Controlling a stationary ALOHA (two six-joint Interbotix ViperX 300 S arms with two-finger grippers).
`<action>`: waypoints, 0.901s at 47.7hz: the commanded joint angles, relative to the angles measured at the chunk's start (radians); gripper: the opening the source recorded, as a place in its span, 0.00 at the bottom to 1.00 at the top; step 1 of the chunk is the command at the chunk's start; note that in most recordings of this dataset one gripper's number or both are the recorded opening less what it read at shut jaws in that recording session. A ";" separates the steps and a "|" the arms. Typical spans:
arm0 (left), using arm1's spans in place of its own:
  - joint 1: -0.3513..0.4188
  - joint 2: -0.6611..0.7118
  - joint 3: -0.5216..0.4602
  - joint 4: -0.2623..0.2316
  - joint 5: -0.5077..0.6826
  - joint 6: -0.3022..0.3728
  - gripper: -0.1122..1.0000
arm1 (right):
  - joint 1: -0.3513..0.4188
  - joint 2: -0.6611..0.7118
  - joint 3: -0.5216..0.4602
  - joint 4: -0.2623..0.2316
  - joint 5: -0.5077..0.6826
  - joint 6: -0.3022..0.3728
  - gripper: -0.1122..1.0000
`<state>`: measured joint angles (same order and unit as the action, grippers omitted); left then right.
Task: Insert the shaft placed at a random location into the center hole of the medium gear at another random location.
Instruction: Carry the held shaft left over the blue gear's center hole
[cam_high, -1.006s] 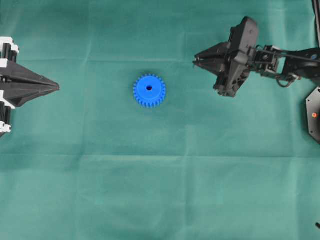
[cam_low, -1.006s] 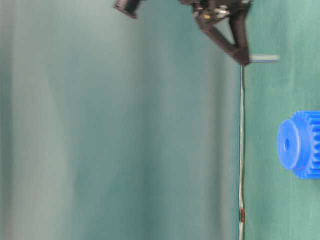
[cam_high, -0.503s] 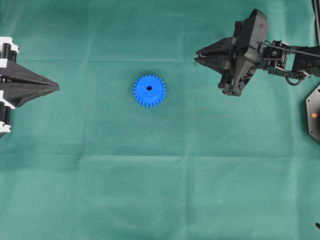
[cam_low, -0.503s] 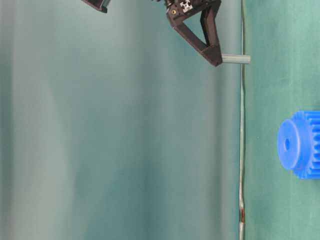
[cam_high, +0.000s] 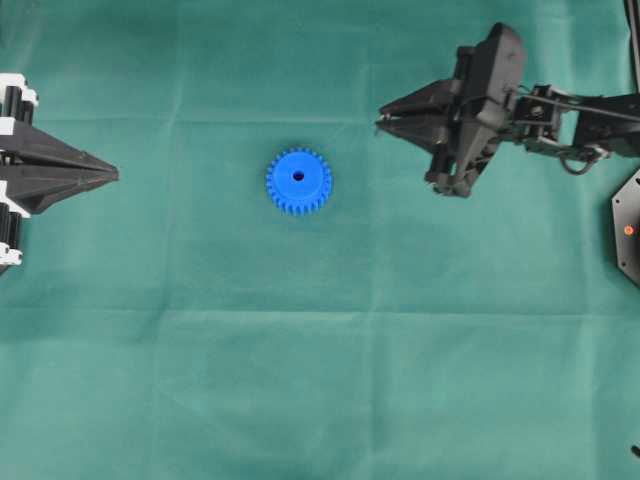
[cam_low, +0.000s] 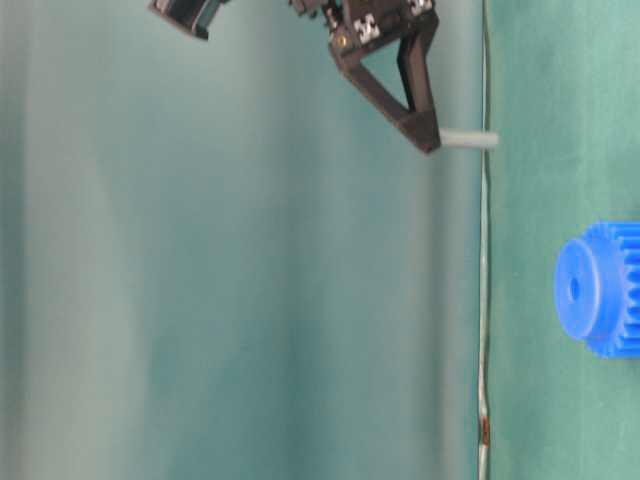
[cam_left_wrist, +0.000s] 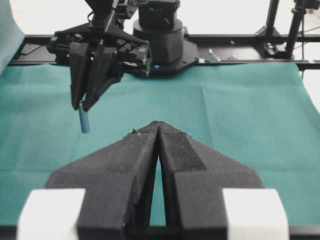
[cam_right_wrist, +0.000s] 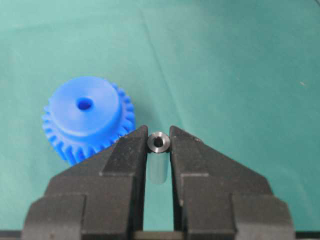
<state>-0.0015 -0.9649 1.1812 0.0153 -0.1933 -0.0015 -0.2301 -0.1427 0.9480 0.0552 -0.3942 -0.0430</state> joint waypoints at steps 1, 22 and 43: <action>0.000 0.003 -0.023 0.003 -0.006 -0.002 0.10 | 0.025 0.018 -0.058 0.012 -0.014 0.005 0.22; 0.000 0.002 -0.025 0.003 -0.009 -0.002 0.10 | 0.110 0.193 -0.267 0.021 0.014 0.005 0.22; 0.000 0.002 -0.023 0.003 -0.009 -0.002 0.10 | 0.115 0.222 -0.278 0.037 0.012 0.005 0.22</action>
<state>-0.0015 -0.9664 1.1812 0.0153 -0.1948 -0.0015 -0.1197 0.0859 0.6888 0.0844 -0.3804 -0.0445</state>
